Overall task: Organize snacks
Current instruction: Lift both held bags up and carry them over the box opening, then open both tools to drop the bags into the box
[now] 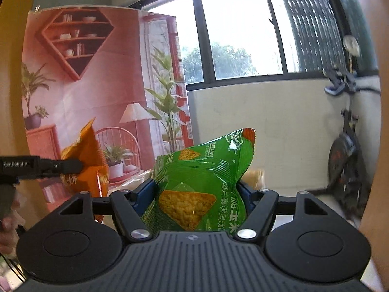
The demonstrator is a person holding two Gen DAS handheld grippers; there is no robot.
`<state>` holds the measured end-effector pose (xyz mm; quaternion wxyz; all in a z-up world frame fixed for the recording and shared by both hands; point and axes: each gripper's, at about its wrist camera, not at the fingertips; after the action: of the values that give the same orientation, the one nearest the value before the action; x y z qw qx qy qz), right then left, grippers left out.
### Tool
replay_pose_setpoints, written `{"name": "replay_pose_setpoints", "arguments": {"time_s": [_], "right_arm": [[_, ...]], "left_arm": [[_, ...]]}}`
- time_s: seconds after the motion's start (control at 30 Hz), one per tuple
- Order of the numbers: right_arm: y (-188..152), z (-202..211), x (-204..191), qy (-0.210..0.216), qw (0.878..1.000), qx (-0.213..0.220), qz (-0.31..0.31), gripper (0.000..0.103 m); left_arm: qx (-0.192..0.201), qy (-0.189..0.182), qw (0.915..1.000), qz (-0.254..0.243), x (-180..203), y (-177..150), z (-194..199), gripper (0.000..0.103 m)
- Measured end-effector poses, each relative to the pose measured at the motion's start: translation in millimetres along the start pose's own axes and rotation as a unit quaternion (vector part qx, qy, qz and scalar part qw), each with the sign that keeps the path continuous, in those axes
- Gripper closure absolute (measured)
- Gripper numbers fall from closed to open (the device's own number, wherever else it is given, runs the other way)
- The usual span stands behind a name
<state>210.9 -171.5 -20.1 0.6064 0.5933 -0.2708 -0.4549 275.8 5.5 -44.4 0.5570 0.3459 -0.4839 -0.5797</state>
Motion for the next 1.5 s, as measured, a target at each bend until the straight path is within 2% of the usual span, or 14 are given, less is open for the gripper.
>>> {"name": "replay_pose_setpoints", "arguments": {"time_s": [0.2, 0.37, 0.57, 0.77, 0.83, 1.03, 1.1, 1.17, 1.3, 1.5], "right_arm": [[17, -60, 17, -0.021, 0.998, -0.029, 0.047, 0.031], [22, -109, 26, -0.040, 0.994, -0.063, 0.075, 0.031], [12, -147, 34, -0.053, 0.991, -0.097, 0.076, 0.031], [2, -161, 40, -0.060, 0.989, -0.118, 0.069, 0.031], [0, -165, 42, -0.069, 0.987, -0.125, 0.067, 0.031], [-3, -171, 47, -0.092, 0.984, -0.142, 0.062, 0.030], [-6, -172, 48, -0.093, 0.982, -0.151, 0.059, 0.028], [-8, -174, 49, -0.093, 0.980, -0.165, 0.059, 0.028], [-10, -170, 47, -0.097, 0.980, -0.161, 0.063, 0.023], [-7, -157, 43, -0.088, 0.984, -0.146, 0.058, 0.023]], "left_arm": [[-0.022, 0.013, 0.9987, -0.044, 7, 24, -57, 0.040], [-0.026, 0.054, 0.9957, -0.071, 6, 35, -90, 0.040], [-0.031, 0.106, 0.9805, -0.163, 15, 36, -107, 0.040], [-0.038, 0.115, 0.9728, -0.197, 19, 33, -114, 0.039], [-0.048, 0.106, 0.9713, -0.208, 23, 33, -120, 0.039], [-0.099, 0.046, 0.9776, -0.180, 18, 34, -136, 0.033], [-0.106, 0.039, 0.9799, -0.164, 14, 35, -136, 0.025], [-0.113, 0.037, 0.9815, -0.150, 9, 35, -137, 0.022], [-0.122, 0.014, 0.9849, -0.122, 4, 34, -133, 0.022], [-0.119, 0.014, 0.9869, -0.107, -1, 37, -123, 0.022]]}}
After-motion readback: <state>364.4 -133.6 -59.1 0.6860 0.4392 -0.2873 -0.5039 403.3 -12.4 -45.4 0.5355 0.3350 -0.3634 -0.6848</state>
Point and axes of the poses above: each gripper's, at about its wrist camera, not at the fingertips, and z roughly against the way its jaws point, x to its right, y to its top, and after that the axes turned 15 degrees about y, right-handed
